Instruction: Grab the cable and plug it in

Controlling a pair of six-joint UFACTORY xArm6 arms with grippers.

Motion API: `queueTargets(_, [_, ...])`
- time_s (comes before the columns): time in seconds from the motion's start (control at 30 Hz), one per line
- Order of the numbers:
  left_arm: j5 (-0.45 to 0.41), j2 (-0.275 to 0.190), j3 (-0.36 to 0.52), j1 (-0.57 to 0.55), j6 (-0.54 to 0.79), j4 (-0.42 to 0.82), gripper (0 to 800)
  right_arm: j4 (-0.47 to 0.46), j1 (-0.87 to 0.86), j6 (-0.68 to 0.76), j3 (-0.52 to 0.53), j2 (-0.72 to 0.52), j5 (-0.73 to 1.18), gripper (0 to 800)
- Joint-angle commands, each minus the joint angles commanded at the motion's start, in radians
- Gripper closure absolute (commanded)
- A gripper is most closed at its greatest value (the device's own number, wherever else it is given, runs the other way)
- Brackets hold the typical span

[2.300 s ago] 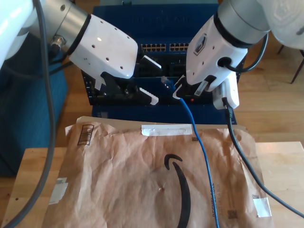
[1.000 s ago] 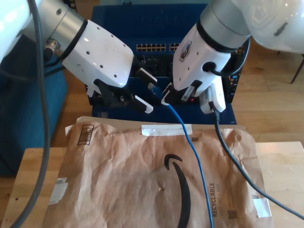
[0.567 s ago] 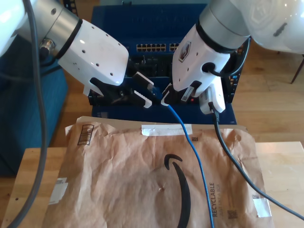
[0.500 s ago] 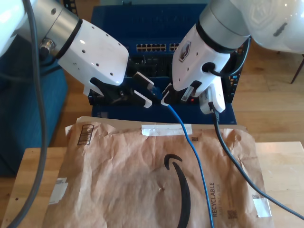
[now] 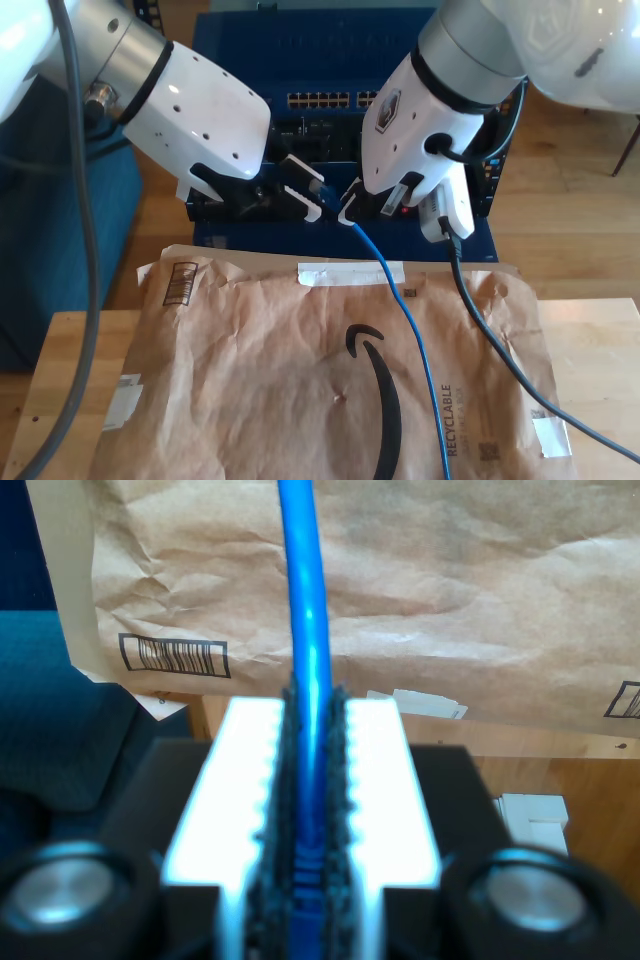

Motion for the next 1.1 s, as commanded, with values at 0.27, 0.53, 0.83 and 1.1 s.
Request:
queueTargets(0.27, [-0.002,0.002,-0.002,-0.002,0.000,-0.002,505,0.000,0.006,0.000,-0.002,0.011,0.000,798])
queueTargets(0.53, [-0.003,0.003,0.002,-0.002,0.000,0.000,562,0.002,0.006,0.000,-0.002,0.014,0.000,798])
queueTargets(0.83, [-0.003,0.002,0.002,-0.002,0.000,0.003,630,0.002,0.006,0.000,-0.002,0.012,0.000,798])
queueTargets(1.1, [-0.049,-0.003,0.032,0.000,0.003,0.002,797,0.002,0.006,0.000,-0.002,0.012,0.000,798])
